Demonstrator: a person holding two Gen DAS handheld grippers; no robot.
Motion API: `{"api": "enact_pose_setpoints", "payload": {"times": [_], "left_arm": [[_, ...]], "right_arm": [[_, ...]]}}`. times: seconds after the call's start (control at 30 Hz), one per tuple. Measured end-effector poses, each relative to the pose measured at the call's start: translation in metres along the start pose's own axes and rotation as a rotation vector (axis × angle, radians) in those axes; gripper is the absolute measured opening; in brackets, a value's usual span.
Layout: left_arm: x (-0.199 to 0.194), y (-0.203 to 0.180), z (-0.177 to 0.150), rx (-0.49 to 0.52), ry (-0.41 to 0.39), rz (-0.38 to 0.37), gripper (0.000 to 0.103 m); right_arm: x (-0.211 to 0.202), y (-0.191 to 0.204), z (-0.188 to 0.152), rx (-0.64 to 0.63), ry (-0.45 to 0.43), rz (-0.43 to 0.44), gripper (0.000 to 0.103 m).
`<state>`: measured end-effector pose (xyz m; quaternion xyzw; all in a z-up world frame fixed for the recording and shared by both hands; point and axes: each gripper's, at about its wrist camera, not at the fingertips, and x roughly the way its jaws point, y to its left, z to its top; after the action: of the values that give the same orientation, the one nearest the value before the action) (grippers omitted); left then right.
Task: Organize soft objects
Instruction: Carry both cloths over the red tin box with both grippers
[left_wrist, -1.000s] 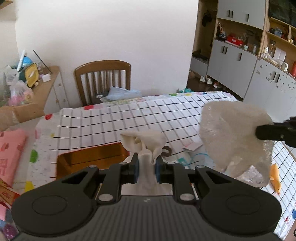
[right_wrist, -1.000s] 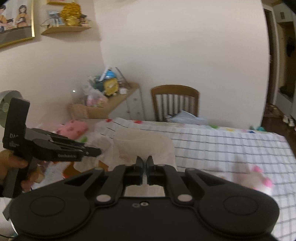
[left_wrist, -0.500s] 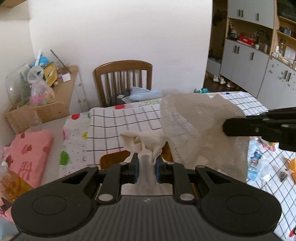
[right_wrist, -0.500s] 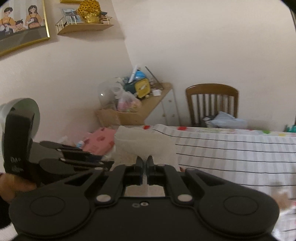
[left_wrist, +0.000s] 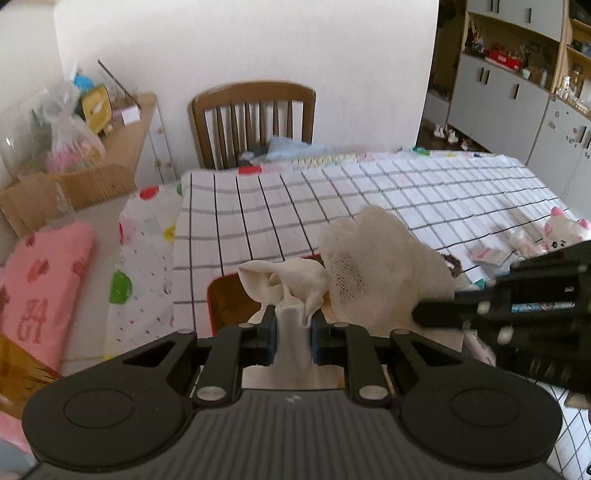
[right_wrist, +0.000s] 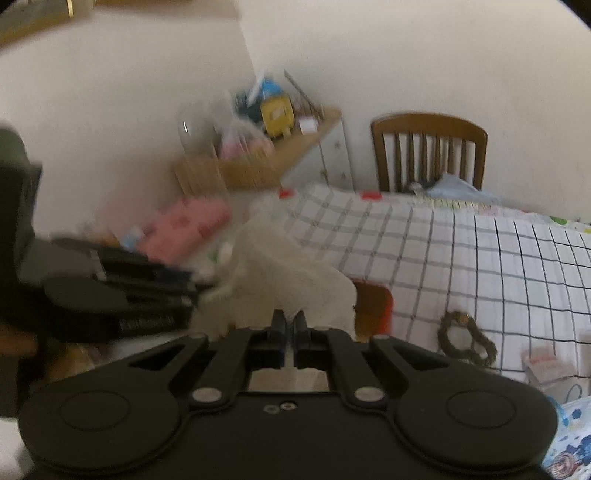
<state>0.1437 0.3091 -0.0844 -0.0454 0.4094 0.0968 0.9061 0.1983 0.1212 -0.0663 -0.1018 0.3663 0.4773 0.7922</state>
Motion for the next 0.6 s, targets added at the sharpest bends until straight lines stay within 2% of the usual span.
{"api": "enact_pose_setpoints", "payload": {"times": [0.13,0.37,0.6], "left_arm": [[0.028,0.007,-0.001,-0.024,0.066,-0.034,0.017],[0.057,0.011,-0.002,-0.031,0.125,-0.06,0.017],[0.072,0.01,-0.003,-0.023,0.167,-0.077,0.017]], "right_arm": [[0.024,0.011,-0.008,-0.114,0.101,-0.088,0.003],[0.042,0.023,-0.021,-0.202,0.183,-0.087,0.003],[0.055,0.019,-0.024,-0.186,0.222,-0.096,0.003]]}}
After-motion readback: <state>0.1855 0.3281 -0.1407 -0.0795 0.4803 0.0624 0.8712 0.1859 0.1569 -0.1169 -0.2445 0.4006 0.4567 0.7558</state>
